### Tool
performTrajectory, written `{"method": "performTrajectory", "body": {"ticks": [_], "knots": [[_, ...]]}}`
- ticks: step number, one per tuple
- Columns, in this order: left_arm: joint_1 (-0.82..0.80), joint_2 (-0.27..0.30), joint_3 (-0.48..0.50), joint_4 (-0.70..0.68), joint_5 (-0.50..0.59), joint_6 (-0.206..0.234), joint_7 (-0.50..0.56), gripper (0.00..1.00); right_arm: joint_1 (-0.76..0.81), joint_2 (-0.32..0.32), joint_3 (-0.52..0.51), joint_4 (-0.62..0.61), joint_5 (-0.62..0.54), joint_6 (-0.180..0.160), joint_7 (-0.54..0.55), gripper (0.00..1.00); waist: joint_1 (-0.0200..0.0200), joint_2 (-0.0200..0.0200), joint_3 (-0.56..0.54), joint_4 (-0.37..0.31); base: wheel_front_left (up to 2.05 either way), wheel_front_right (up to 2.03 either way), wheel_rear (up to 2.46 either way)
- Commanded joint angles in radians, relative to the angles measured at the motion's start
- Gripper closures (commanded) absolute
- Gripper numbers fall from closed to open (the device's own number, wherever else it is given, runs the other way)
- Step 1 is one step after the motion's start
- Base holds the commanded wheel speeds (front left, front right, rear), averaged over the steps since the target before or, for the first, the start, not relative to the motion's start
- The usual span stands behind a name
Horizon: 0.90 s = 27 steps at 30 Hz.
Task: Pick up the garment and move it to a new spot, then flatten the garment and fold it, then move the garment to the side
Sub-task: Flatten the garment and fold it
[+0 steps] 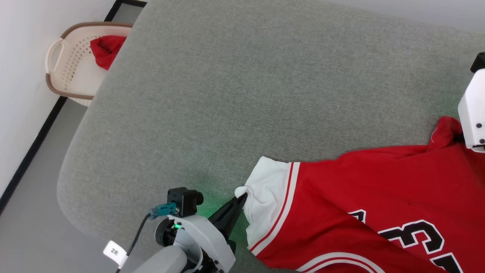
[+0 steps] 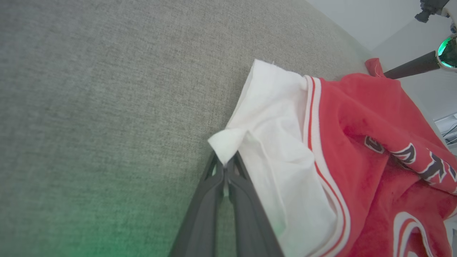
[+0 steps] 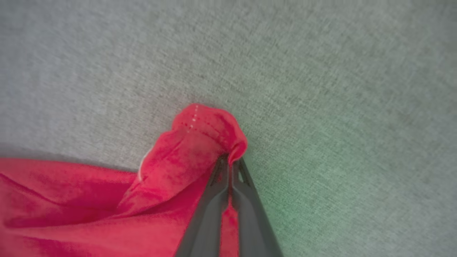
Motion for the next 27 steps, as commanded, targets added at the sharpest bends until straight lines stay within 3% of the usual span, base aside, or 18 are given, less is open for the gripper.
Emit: {"method": "performTrajectory", "body": {"ticks": [1, 9, 21, 27], "knots": [[-0.007, -0.002, 0.001, 0.006, 0.002, -0.002, -0.001, 1.0, 0.021, 0.023, -0.004, 0.015, -0.001, -0.001, -0.012, 1.0, 0.0, 0.0, -0.001, -0.007, 0.0, 0.0, 0.0], [-0.057, 0.063, 0.021, -0.038, -0.02, -0.004, 0.068, 1.0, -0.041, 0.058, -0.091, 0.019, 0.001, -0.001, -0.109, 1.0, 0.0, 0.0, -0.038, -0.053, 0.0, 0.0, 0.0], [-0.31, 0.304, 0.064, -0.23, -0.009, 0.047, 0.383, 1.0, -0.121, 0.126, -0.154, -0.032, 0.019, -0.001, -0.273, 1.0, 0.0, 0.0, -0.174, -0.139, 0.0, 0.0, 0.0], [-0.508, 0.344, 0.095, -0.203, -0.003, 0.037, 0.512, 1.0, -0.173, 0.144, -0.169, -0.047, -0.018, -0.001, -0.413, 1.0, 0.0, 0.0, -0.233, -0.178, 0.0, 0.0, 0.0]]}}
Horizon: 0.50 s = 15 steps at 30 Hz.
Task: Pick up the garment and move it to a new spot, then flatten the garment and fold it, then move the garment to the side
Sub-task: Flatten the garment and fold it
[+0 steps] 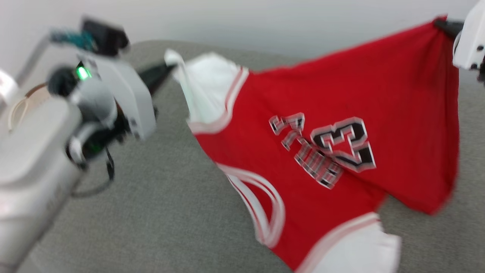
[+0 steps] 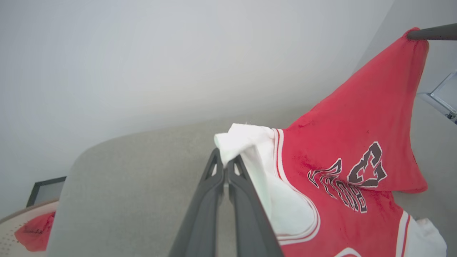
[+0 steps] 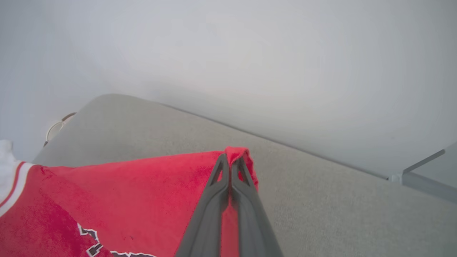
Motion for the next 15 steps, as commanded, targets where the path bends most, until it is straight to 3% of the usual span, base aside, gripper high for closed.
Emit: {"method": "performTrajectory", "body": {"ticks": [1, 8, 15], "knots": [[-0.059, 0.0, 0.012, 0.023, 0.01, -0.007, 0.016, 1.0, -0.024, 0.006, -0.005, -0.006, -0.016, -0.001, -0.049, 1.0, 0.0, 0.0, -0.053, -0.048, 0.0, 0.0, 0.0], [-0.3, -0.054, 0.027, 0.207, 0.051, -0.025, 0.06, 1.0, -0.088, 0.034, 0.012, 0.019, -0.082, -0.001, -0.241, 1.0, 0.0, 0.0, -0.095, -0.097, 0.0, 0.0, 0.0], [-0.474, -0.12, 0.034, 0.417, 0.103, -0.036, 0.01, 1.0, -0.148, 0.081, 0.035, 0.081, -0.135, -0.001, -0.387, 1.0, 0.0, 0.0, -0.115, -0.154, 0.0, 0.0, 0.0]]}}
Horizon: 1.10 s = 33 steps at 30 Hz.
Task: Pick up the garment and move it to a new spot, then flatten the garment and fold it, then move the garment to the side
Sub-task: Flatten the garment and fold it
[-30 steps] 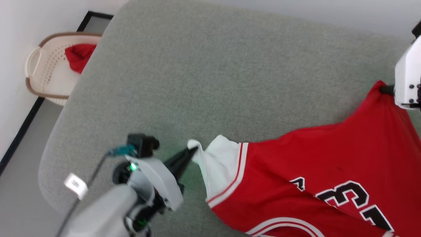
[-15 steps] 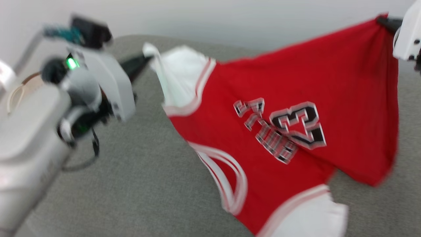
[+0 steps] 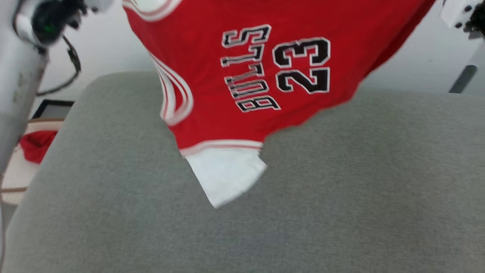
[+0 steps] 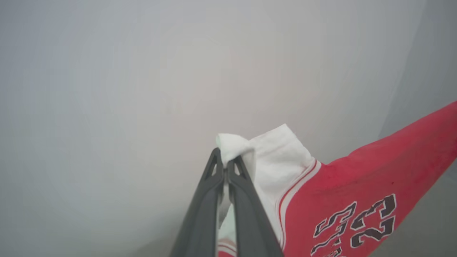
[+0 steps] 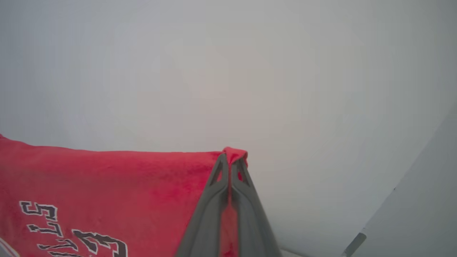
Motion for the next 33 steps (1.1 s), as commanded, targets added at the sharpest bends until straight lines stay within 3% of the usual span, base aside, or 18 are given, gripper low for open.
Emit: {"method": "performTrajectory", "body": {"ticks": [1, 9, 18, 26, 33], "knots": [[-0.043, -0.01, 0.003, 0.044, 0.022, -0.005, -0.029, 1.0, -0.025, 0.013, 0.008, 0.017, -0.017, -0.001, -0.033, 1.0, 0.0, 0.0, -0.019, -0.039, 0.0, 0.0, 0.0], [-0.202, -0.045, 0.007, 0.225, 0.078, -0.025, -0.162, 1.0, -0.11, 0.036, 0.0, 0.086, -0.048, -0.001, -0.149, 1.0, 0.0, 0.0, 0.0, -0.083, 0.0, 0.0, 0.0], [-0.337, -0.065, -0.006, 0.346, 0.112, -0.042, -0.246, 1.0, -0.184, 0.035, 0.002, 0.136, -0.049, -0.001, -0.18, 1.0, 0.0, 0.0, 0.077, -0.111, 0.0, 0.0, 0.0], [-0.454, -0.039, -0.015, 0.381, 0.124, -0.05, -0.294, 1.0, -0.286, 0.014, -0.023, 0.126, -0.076, -0.001, -0.203, 1.0, 0.0, 0.0, 0.276, -0.126, 0.0, 0.0, 0.0], [-0.562, -0.022, -0.024, 0.406, 0.153, -0.051, -0.381, 1.0, -0.364, 0.036, -0.045, 0.147, -0.153, -0.001, -0.338, 1.0, 0.0, 0.0, 0.442, -0.156, 0.0, 0.0, 0.0]]}}
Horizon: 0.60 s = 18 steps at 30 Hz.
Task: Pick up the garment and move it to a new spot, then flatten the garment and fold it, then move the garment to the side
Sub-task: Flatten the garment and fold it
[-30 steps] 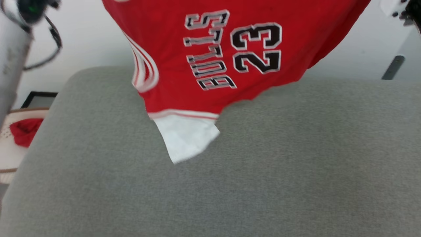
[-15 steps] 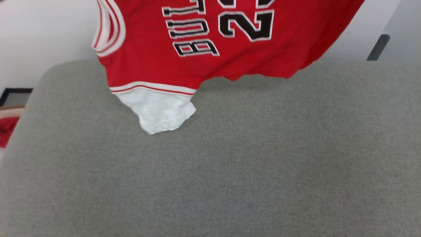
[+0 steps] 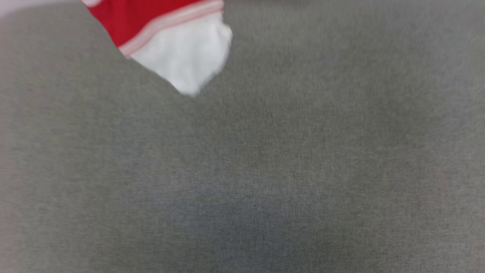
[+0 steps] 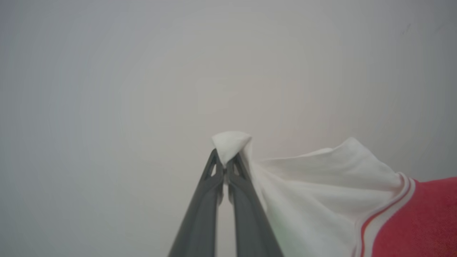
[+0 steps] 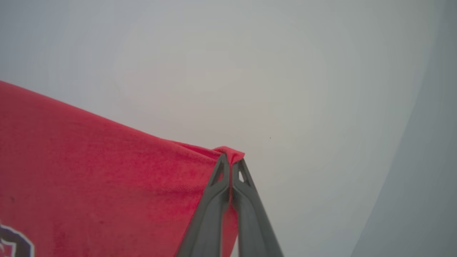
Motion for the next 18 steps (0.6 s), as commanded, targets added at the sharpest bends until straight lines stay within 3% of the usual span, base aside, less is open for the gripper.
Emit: {"method": "performTrajectory", "body": {"ticks": [1, 9, 18], "knots": [[-0.024, 0.001, -0.001, 0.009, 0.009, -0.001, -0.018, 1.0, -0.018, 0.008, -0.01, 0.013, -0.019, -0.001, -0.034, 1.0, 0.0, -0.0001, 0.168, -0.038, 0.0, 0.0, 0.0], [-0.203, -0.011, -0.032, -0.018, 0.042, 0.0, -0.14, 1.0, -0.148, 0.028, -0.047, 0.081, -0.136, -0.001, -0.244, 1.0, 0.0, -0.0001, 0.356, -0.06, 0.0, 0.0, 0.0], [-0.202, -0.002, -0.063, -0.073, -0.041, 0.0, -0.189, 1.0, -0.198, 0.037, -0.074, 0.145, -0.196, -0.001, -0.317, 1.0, 0.0, -0.0001, 0.512, -0.022, 0.0, 0.0, 0.0]]}}
